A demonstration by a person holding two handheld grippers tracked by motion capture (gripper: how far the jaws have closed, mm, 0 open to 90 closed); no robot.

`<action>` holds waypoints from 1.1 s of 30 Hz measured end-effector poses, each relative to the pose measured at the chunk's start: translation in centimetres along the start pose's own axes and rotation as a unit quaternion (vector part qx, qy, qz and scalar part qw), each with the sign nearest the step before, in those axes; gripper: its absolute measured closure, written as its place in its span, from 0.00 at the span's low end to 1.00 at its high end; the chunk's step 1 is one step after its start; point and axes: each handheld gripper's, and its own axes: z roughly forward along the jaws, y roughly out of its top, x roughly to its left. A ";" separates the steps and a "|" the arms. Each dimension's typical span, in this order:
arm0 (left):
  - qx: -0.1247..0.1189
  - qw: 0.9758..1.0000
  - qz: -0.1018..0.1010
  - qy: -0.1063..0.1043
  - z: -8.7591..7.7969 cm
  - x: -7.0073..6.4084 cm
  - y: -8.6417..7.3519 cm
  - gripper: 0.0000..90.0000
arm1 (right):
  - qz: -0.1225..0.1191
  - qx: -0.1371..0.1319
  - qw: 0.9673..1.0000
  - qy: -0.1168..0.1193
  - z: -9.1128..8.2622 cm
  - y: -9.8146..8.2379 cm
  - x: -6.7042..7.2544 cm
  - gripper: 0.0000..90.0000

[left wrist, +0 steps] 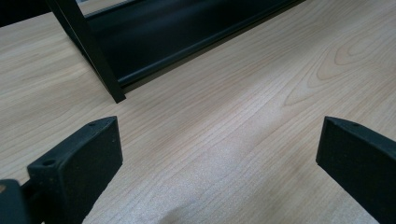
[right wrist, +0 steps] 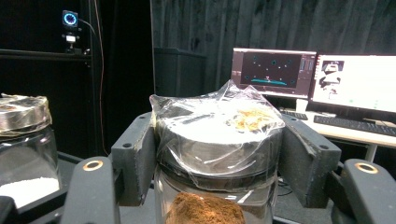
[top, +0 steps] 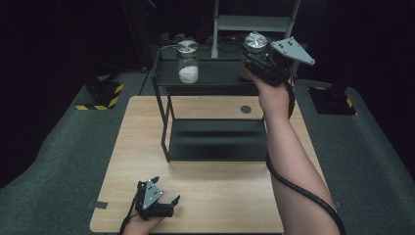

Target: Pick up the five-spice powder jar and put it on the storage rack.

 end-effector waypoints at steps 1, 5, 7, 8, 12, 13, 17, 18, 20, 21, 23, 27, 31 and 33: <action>0.000 1.000 0.000 0.000 0.0 0.0 0.0 0.01 | 0.003 0.001 1.000 0.000 0.1 -0.1 0.0 0.38; 0.000 1.000 -0.002 -0.001 0.0 0.1 0.0 0.01 | 0.002 0.004 1.000 0.003 0.3 -0.4 0.0 0.38; -0.001 1.000 -0.002 -0.001 0.0 0.1 0.0 0.01 | 0.003 0.004 1.000 0.004 0.4 -0.6 0.0 0.38; -0.001 1.000 -0.002 -0.001 0.0 0.1 0.0 0.01 | 0.005 0.006 1.000 0.005 0.4 -0.6 -0.1 0.38; 0.000 1.000 -0.002 -0.001 0.0 0.1 0.0 0.01 | 0.006 0.011 1.000 0.005 0.5 -0.7 -0.2 0.38; 0.000 1.000 -0.002 -0.001 0.0 0.1 0.0 0.01 | 0.008 0.011 1.000 0.005 0.5 -0.7 -0.3 0.38; 0.000 1.000 -0.002 -0.001 0.0 0.1 0.0 0.01 | 0.013 0.013 1.000 0.007 0.6 -0.9 -0.4 0.38; 0.000 1.000 -0.002 -0.001 0.0 0.1 0.0 0.01 | 0.013 0.012 1.000 0.006 0.5 -0.9 -0.3 0.38; 0.000 1.000 -0.002 -0.001 0.0 0.1 0.0 0.01 | 0.012 0.012 1.000 0.005 0.6 -0.9 -0.3 0.37; 0.000 1.000 -0.002 -0.001 0.0 0.1 0.0 0.01 | 0.011 0.013 1.000 0.006 0.6 -0.9 -0.3 0.37; 0.000 1.000 -0.002 -0.001 0.0 0.1 0.0 0.01 | 0.010 0.014 1.000 0.006 0.7 -0.9 -0.2 0.37; -0.001 1.000 -0.002 -0.002 0.0 0.1 0.0 0.01 | 0.011 0.012 1.000 0.003 0.8 -1.1 -0.1 0.37; -0.002 1.000 -0.003 -0.003 0.0 0.1 -0.1 0.01 | 0.011 0.014 1.000 0.004 0.8 -1.0 -0.2 0.37; -0.002 1.000 -0.004 -0.003 0.0 0.1 -0.1 0.01 | 0.012 0.015 1.000 0.003 0.8 -0.9 -0.2 0.31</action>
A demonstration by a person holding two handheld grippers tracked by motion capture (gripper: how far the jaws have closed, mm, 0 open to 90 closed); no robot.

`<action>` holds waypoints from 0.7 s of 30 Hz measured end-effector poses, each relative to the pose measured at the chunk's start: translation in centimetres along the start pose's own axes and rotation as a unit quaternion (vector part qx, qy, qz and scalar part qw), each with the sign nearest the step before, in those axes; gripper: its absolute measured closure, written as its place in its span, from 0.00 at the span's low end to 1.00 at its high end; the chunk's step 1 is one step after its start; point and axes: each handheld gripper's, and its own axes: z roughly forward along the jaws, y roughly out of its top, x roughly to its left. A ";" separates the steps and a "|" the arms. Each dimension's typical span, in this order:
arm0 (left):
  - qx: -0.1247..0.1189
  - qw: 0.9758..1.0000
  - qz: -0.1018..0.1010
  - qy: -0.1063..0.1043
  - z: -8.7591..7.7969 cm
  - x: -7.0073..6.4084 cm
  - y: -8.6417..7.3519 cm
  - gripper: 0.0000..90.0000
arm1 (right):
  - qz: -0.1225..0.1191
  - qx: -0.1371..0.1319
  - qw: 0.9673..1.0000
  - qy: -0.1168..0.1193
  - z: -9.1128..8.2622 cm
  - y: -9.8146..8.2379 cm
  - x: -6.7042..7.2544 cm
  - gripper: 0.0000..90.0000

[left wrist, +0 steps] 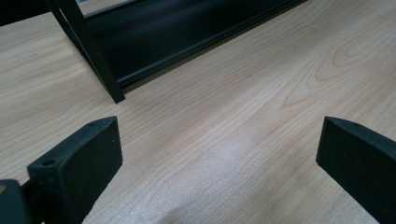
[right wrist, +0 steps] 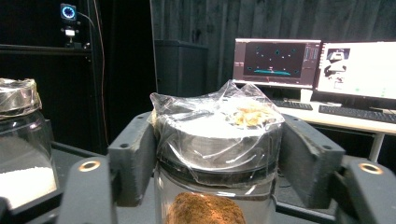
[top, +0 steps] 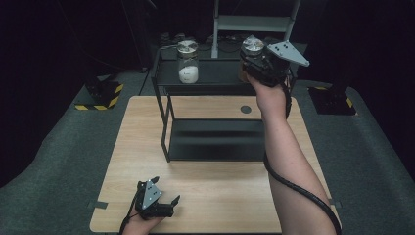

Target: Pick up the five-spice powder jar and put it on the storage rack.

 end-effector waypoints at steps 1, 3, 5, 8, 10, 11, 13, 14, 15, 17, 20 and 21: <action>0.000 1.000 0.000 0.000 0.0 0.0 0.0 0.01 | 0.001 0.001 1.000 -0.001 0.0 0.0 0.0 0.27; 0.002 1.000 0.004 0.001 0.0 -0.1 0.1 0.01 | 0.009 0.004 1.000 0.001 0.0 0.0 0.0 0.19; 0.003 1.000 0.005 0.002 0.0 -0.1 0.1 0.01 | 0.011 0.005 1.000 0.003 0.0 -0.2 0.0 0.11; 0.003 1.000 0.006 0.003 0.0 -0.2 0.1 0.01 | 0.011 -0.003 1.000 0.001 -0.2 -0.5 0.1 0.03; 0.003 1.000 0.006 0.004 0.1 -0.2 0.1 0.01 | 0.009 -0.007 1.000 0.006 -0.5 -0.6 -0.1 0.00; 0.003 1.000 0.006 0.004 0.0 -0.2 0.1 0.01 | 0.008 -0.009 1.000 0.004 -0.6 -0.7 0.0 0.00; 0.002 1.000 0.006 0.005 0.0 -0.3 0.1 0.01 | 0.012 -0.011 1.000 0.004 -1.0 -0.9 0.1 0.00; 0.002 1.000 0.006 0.005 0.0 -0.3 0.1 0.01 | 0.012 -0.011 1.000 0.004 -1.0 -0.9 0.1 0.00; 0.002 1.000 0.006 0.005 0.0 -0.3 0.1 0.01 | 0.018 -0.015 1.000 0.001 -1.5 -1.1 0.2 0.00; 0.003 1.000 0.008 0.006 0.0 -0.3 0.1 0.01 | 0.024 -0.015 1.000 0.004 -1.8 -1.1 0.1 0.00; 0.004 1.000 0.009 0.006 0.0 -0.4 0.1 0.01 | 0.020 -0.015 1.000 0.007 -2.4 -1.3 0.1 0.00; 0.005 1.000 0.009 0.007 0.0 -0.4 0.2 0.01 | 0.017 -0.015 1.000 0.010 -2.7 -1.4 0.1 0.00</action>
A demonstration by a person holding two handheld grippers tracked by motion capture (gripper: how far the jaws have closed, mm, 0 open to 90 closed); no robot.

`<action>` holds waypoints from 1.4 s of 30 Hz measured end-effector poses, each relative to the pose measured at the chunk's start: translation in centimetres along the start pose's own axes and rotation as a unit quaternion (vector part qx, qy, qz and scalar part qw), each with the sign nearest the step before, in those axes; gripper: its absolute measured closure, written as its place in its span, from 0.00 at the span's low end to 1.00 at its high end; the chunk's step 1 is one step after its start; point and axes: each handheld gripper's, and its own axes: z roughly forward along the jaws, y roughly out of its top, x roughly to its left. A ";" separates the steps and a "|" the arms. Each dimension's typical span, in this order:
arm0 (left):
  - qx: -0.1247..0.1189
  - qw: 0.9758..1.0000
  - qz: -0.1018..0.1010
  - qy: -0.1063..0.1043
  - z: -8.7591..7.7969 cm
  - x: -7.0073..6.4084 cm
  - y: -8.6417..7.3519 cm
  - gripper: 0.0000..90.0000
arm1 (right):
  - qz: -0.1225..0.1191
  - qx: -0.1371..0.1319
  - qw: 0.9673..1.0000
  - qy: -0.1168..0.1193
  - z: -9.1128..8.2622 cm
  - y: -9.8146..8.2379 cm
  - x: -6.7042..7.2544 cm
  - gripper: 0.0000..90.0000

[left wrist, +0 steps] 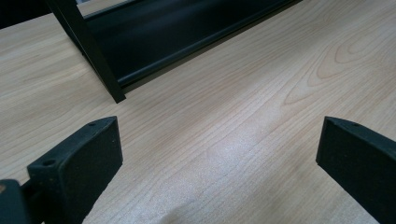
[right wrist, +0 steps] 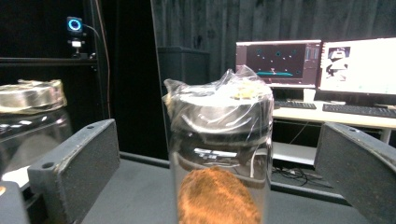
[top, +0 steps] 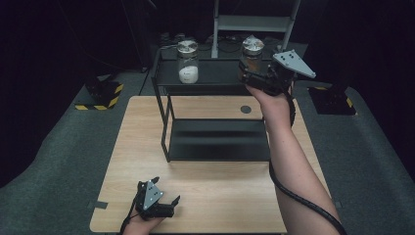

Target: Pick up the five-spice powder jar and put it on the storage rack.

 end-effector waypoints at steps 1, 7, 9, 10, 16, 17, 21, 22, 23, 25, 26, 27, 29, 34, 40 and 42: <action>0.001 1.000 0.000 0.000 0.0 0.0 0.0 0.01 | -0.001 0.001 1.000 0.001 -0.2 0.0 0.0 0.00; 0.002 1.000 0.001 0.000 0.1 -0.1 0.1 0.01 | -0.003 -0.002 1.000 0.004 -1.4 -0.1 0.1 0.00; 0.002 1.000 0.001 0.000 0.1 0.0 0.1 0.01 | -0.005 -0.002 1.000 0.004 -1.9 -0.1 0.1 0.00; 0.003 1.000 0.001 0.000 0.1 0.0 0.1 0.01 | -0.008 -0.003 1.000 0.005 -2.2 -0.2 0.2 0.00; 0.003 1.000 0.003 -0.001 0.1 -0.1 0.1 0.01 | -0.021 -0.003 1.000 0.010 -3.8 -0.9 0.5 0.00; 0.003 1.000 0.003 -0.001 0.1 -0.1 0.1 0.01 | -0.022 -0.003 1.000 0.012 -4.0 -1.0 0.6 0.00; 0.005 1.000 0.005 -0.002 0.1 0.0 0.2 0.01 | -0.025 -0.004 1.000 0.014 -4.9 -1.6 0.6 0.00; 0.005 1.000 0.005 -0.002 0.1 0.0 0.2 0.01 | -0.026 -0.004 1.000 0.014 -5.1 -1.8 0.5 0.00; 0.005 1.000 0.005 -0.002 0.1 0.0 0.2 0.01 | -0.026 -0.004 1.000 0.014 -5.1 -1.8 0.5 0.00; 0.005 1.000 0.007 -0.003 0.1 0.0 0.2 0.01 | -0.028 -0.006 0.999 0.015 -5.6 -2.2 0.5 0.00; 0.005 1.000 0.007 -0.003 0.1 0.0 0.2 0.01 | -0.028 -0.005 0.999 0.016 -5.8 -2.3 0.5 0.00; 0.006 1.000 0.008 -0.002 0.1 0.0 0.2 0.01 | -0.029 -0.006 0.999 0.018 -6.2 -2.7 0.5 0.00; 0.006 1.000 0.009 -0.003 0.1 -0.1 0.2 0.01 | -0.030 -0.006 0.999 0.019 -6.4 -2.9 0.5 0.00; 0.006 1.000 0.010 -0.002 0.2 -0.1 0.2 0.01 | -0.040 0.001 0.999 0.025 -7.6 -4.3 0.6 0.00; 0.007 1.000 0.014 0.000 0.1 -0.2 0.3 0.01 | -0.049 0.007 0.998 0.027 -8.7 -5.9 0.9 0.00; 0.007 1.000 0.014 -0.001 0.2 -0.2 0.3 0.01 | -0.050 0.009 0.998 0.028 -8.9 -6.3 0.9 0.00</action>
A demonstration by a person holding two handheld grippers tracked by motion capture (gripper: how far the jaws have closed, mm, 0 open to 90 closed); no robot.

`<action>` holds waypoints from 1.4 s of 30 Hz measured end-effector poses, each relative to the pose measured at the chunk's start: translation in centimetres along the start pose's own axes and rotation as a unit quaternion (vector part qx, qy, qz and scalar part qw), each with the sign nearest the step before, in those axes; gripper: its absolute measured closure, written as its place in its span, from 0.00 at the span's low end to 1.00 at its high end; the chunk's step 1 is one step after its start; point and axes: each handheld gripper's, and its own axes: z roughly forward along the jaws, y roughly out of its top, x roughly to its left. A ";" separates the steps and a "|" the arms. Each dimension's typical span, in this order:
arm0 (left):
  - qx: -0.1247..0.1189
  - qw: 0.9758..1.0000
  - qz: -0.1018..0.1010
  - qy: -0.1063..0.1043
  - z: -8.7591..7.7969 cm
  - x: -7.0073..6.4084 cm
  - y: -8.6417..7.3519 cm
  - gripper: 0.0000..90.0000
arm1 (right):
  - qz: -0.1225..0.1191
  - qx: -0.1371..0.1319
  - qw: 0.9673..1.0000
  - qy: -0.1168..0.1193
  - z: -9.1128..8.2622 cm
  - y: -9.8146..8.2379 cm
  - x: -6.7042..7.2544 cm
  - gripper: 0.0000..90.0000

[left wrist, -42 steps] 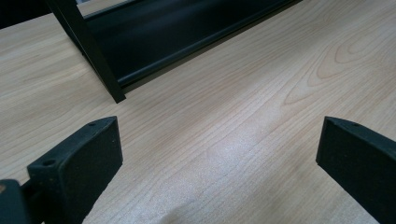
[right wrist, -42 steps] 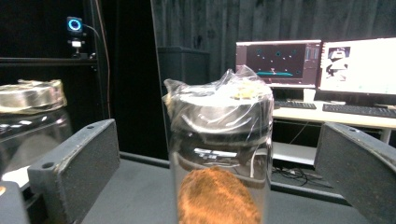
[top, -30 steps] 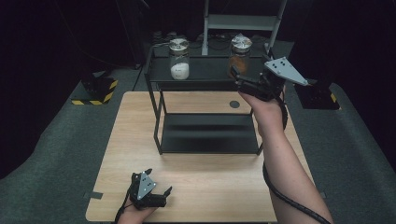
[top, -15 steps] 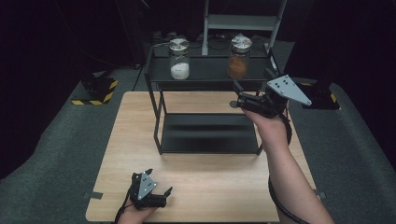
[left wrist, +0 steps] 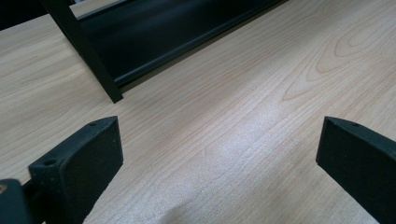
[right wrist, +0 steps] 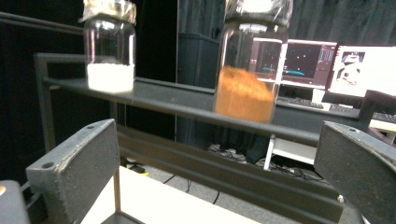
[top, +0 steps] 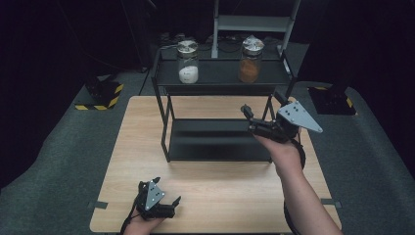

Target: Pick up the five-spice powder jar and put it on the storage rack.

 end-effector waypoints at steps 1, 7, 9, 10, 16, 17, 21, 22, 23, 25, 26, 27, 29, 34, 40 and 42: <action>0.000 1.000 0.000 0.000 0.0 0.0 0.0 0.01 | -0.006 0.003 1.000 0.001 -0.3 -0.5 0.1 0.00; 0.000 1.000 -0.001 0.000 0.0 0.0 0.0 0.01 | -0.013 0.014 1.000 0.005 -1.1 -2.1 0.3 0.00; 0.000 1.000 -0.001 0.000 0.0 0.0 0.0 0.01 | -0.014 0.017 1.000 0.005 -1.2 -2.4 0.4 0.00; 0.000 1.000 -0.001 0.000 0.0 0.0 0.0 0.01 | -0.016 0.019 1.000 0.005 -1.3 -2.7 0.5 0.00; 0.000 1.000 -0.001 0.000 0.0 0.0 0.0 0.01 | -0.021 0.033 0.999 0.007 -2.1 -4.2 0.7 0.00; 0.000 1.000 -0.001 0.001 0.0 0.0 0.0 0.01 | -0.022 0.037 0.999 0.008 -2.3 -4.4 0.7 0.00; 0.001 1.000 0.001 0.001 0.0 -0.1 0.0 0.01 | -0.031 0.047 0.998 0.005 -2.8 -5.4 1.0 0.00; 0.001 1.000 0.001 0.001 0.0 -0.1 0.0 0.01 | -0.032 0.052 0.998 0.005 -3.0 -5.7 1.1 0.00; 0.001 1.000 0.001 0.001 0.0 -0.1 0.0 0.01 | -0.032 0.055 0.998 0.006 -3.1 -5.9 1.1 0.00; 0.001 1.000 0.002 0.001 0.0 -0.1 0.0 0.01 | -0.034 0.064 0.997 0.006 -3.5 -6.6 1.3 0.00; 0.001 1.000 0.002 0.001 0.0 -0.1 0.0 0.01 | -0.034 0.066 0.997 0.006 -3.6 -6.8 1.3 0.00; 0.001 1.000 0.003 0.002 0.0 -0.1 0.1 0.01 | -0.035 0.069 0.997 0.006 -3.8 -7.1 1.3 0.00; 0.001 1.000 0.004 0.002 0.0 -0.1 0.1 0.01 | -0.036 0.077 0.996 0.005 -4.1 -7.7 1.4 0.00; 0.002 1.000 0.005 0.003 0.0 -0.2 0.1 0.01 | -0.037 0.101 0.994 0.005 -4.8 -9.3 1.8 0.00; 0.002 1.000 0.006 0.004 0.1 -0.3 0.1 0.01 | -0.038 0.129 0.991 0.005 -5.4 -11.0 1.9 0.00; 0.003 1.000 0.006 0.004 0.1 -0.3 0.1 0.01 | -0.040 0.139 0.990 0.005 -5.6 -11.5 1.9 0.00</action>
